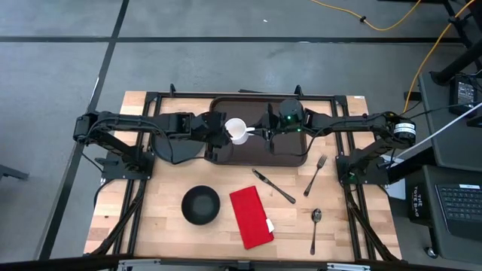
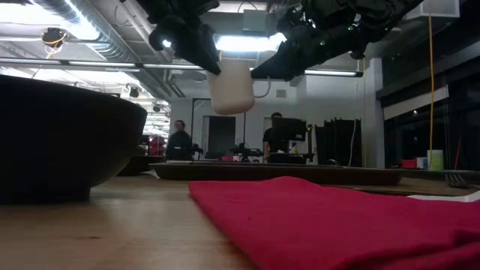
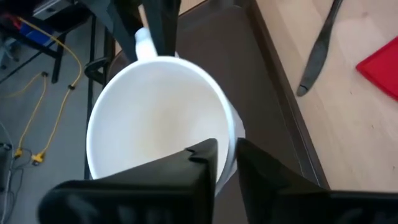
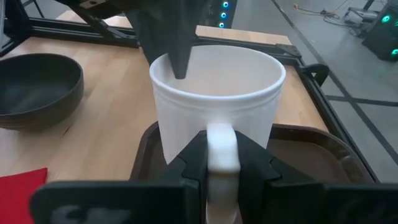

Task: Set up tray
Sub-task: Put the white mug on the top left corner of the brown serving tray

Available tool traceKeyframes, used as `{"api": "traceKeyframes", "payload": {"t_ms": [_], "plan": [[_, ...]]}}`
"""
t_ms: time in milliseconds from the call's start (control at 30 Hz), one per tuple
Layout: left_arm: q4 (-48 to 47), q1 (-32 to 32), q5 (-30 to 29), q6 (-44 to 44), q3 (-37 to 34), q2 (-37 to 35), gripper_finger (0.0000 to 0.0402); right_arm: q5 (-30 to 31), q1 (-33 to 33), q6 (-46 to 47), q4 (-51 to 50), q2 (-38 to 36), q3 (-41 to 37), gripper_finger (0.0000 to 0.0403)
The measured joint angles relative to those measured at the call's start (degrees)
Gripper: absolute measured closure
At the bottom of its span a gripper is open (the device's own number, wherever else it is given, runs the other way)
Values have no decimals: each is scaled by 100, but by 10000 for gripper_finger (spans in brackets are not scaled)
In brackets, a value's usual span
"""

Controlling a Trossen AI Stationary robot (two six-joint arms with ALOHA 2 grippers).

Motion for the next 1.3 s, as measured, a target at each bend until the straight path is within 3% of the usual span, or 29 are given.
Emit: {"api": "traceKeyframes", "payload": {"t_ms": [133,333,900,1300], "plan": [[12,-2,56,96,0,0,393,-12,0,-32,1,0,4,344],[-3,1,354,59,-2,0,398,-14,0,27,24,-2,13,325],[-295,17,229,138,-9,-138,400,164,-44,-306,-52,-209,55,283],[-732,743,948,546,-9,-267,400,455,-98,-261,-259,-774,56,291]]}}
